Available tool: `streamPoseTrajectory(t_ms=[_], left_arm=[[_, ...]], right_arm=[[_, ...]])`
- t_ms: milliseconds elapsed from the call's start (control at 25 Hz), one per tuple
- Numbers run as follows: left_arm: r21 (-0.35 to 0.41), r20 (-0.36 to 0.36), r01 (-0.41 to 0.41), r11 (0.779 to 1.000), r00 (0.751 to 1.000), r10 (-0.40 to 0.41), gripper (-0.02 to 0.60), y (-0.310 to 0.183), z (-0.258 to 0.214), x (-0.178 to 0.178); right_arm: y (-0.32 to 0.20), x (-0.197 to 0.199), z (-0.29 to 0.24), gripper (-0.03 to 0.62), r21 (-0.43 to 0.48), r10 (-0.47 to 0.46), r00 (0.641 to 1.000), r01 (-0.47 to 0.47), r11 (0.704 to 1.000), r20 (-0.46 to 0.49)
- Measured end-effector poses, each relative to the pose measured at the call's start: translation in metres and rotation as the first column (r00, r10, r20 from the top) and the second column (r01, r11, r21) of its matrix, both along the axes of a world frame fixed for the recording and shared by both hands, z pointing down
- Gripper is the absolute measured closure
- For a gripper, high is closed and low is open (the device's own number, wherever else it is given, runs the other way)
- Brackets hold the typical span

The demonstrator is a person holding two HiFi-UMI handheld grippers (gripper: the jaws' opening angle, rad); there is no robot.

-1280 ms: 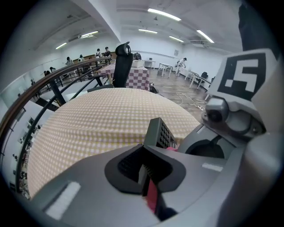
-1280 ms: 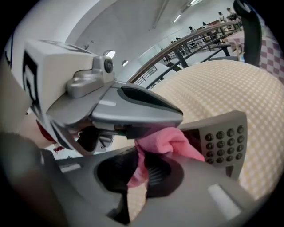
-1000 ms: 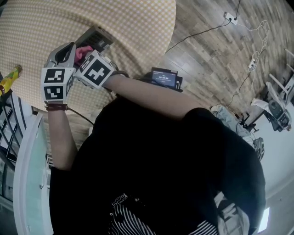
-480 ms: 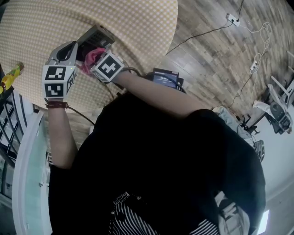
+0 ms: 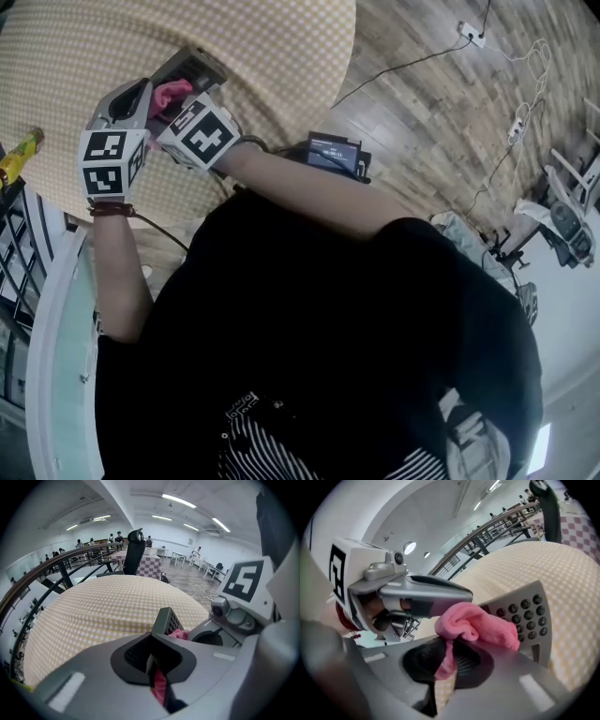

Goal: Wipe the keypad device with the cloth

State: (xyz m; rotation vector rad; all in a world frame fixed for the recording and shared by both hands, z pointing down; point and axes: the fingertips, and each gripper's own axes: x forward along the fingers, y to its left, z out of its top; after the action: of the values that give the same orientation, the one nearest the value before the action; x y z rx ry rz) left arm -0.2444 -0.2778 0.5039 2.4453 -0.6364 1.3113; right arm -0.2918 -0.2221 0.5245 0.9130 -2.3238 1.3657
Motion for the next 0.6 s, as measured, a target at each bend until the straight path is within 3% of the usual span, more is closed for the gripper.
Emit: streamPoseTrajectory(t_ms=[80, 440, 600], left_arm=[[-0.001, -0.015, 0.015, 1.0, 1.0, -0.015, 0.577, 0.0, -0.001, -0.001], [0.01, 0.012, 0.001, 1.0, 1.0, -0.001, 0.577, -0.004, 0.006, -0.005], [0.015, 0.007, 0.013, 1.0, 1.0, -0.013, 0.577, -0.003, 0.007, -0.003]], right_arm=[[0.009, 0.0, 0.01, 0.549, 0.0, -0.026, 1.0, 0.026, 1.0, -0.004], [0.059, 0.007, 0.072, 0.549, -0.214, -0.045, 0.999, 0.039, 0.976, -0.025], [0.061, 0.008, 0.072, 0.549, -0.21, -0.095, 0.995, 0.086, 0.974, -0.031]])
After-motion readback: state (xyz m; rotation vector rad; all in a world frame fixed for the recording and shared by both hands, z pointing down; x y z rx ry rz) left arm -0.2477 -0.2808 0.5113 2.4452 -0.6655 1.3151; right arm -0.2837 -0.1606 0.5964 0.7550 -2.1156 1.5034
